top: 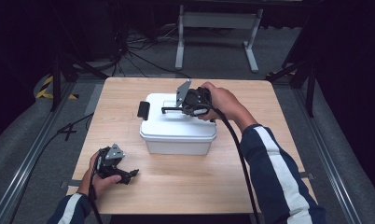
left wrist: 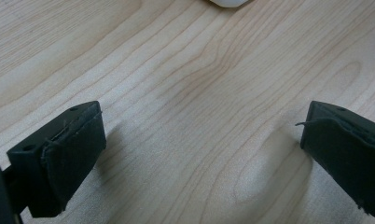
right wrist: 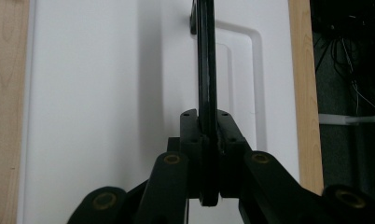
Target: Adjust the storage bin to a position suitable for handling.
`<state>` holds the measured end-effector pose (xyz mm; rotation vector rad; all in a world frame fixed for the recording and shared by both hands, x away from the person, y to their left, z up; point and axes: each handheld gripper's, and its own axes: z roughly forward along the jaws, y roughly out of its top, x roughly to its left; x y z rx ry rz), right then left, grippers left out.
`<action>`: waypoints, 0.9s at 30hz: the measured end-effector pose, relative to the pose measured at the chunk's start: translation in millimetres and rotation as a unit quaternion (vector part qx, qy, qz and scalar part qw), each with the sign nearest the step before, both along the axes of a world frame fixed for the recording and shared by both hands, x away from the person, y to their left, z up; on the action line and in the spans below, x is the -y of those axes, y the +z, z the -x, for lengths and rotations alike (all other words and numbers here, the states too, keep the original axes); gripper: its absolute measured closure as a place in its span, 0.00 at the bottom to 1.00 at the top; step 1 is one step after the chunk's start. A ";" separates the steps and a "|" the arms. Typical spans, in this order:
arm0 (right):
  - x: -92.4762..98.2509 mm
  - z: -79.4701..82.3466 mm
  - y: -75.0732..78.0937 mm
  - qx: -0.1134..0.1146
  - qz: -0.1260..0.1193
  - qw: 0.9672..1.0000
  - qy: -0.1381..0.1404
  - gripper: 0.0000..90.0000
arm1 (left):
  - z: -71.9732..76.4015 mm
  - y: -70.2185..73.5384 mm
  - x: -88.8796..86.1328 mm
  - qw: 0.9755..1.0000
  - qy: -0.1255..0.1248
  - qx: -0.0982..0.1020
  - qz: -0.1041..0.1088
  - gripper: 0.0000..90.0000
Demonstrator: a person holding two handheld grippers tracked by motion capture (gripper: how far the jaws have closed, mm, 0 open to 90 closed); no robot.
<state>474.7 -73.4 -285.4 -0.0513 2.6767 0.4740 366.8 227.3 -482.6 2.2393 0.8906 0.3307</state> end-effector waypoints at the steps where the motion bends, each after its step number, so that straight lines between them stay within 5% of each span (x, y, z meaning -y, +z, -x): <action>1: 0.6 0.2 0.5 0.002 -0.004 1.000 0.001 0.94 | -0.2 0.0 -0.1 1.000 0.000 0.001 -0.001 0.00; 27: 7.0 2.8 10.6 0.013 -0.044 0.999 0.025 0.94 | 0.1 0.1 0.1 1.000 0.000 -0.001 0.000 0.00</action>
